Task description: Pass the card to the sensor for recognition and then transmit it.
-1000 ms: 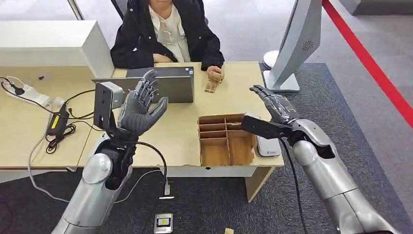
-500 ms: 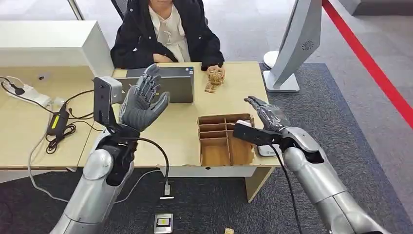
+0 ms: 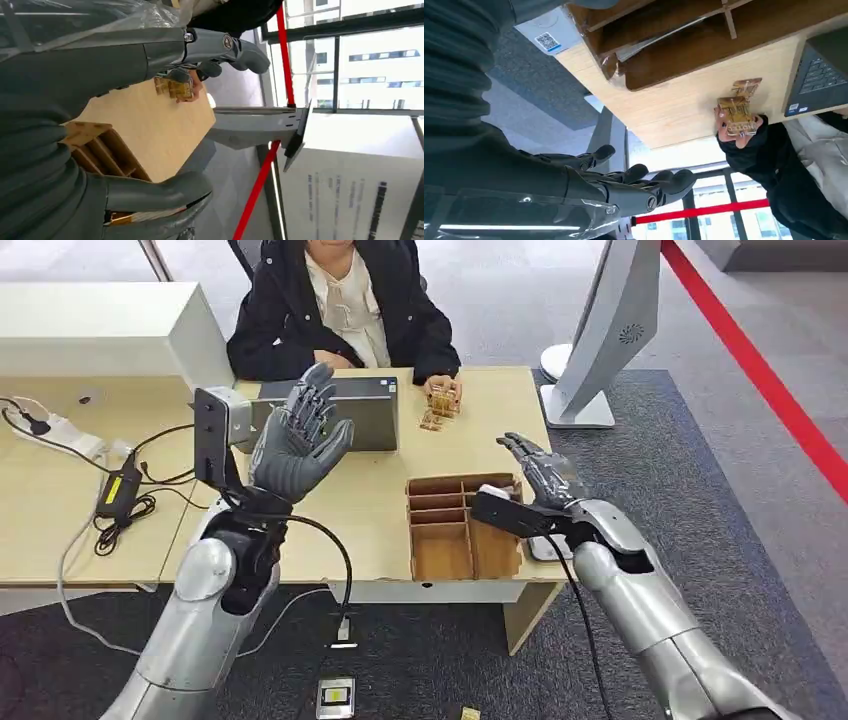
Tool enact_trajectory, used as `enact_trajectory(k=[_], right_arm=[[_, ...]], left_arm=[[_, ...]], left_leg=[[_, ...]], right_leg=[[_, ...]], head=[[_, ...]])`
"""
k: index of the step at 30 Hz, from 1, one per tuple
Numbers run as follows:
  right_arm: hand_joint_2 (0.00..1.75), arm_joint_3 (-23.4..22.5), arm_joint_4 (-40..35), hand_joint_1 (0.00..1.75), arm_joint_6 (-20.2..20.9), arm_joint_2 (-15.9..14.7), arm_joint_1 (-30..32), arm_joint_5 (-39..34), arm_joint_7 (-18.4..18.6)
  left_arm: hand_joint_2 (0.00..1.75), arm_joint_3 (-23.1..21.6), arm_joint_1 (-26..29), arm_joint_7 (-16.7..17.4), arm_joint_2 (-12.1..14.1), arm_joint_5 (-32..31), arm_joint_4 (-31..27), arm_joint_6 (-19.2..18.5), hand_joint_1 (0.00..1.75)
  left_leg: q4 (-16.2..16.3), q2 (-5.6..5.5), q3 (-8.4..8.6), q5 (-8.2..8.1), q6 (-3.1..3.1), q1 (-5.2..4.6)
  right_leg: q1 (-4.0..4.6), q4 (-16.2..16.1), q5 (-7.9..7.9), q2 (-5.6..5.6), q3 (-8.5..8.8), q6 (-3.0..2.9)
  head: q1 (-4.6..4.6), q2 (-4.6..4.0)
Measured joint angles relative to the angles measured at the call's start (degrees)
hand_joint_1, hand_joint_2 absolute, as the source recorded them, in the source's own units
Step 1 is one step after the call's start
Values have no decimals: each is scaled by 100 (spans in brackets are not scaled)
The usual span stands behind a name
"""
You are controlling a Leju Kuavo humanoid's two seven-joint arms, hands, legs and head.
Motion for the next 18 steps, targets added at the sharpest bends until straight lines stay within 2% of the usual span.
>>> enact_trajectory(k=[8,18], right_arm=[[175,52,635,0,-430,212,-251,0,-245],[175,90,1346,0,-673,459,-400,20,-400]], left_arm=[[175,-28,-5,-42,-26,46,52,-2,0],[175,-87,-33,-46,-48,55,103,-2,0]], left_leg=[[0,0,0,0,0,0],[0,0,0,0,0,0]], right_leg=[[0,0,0,0,0,0],[0,1,0,0,0,0]], head=[[0,0],[0,0]])
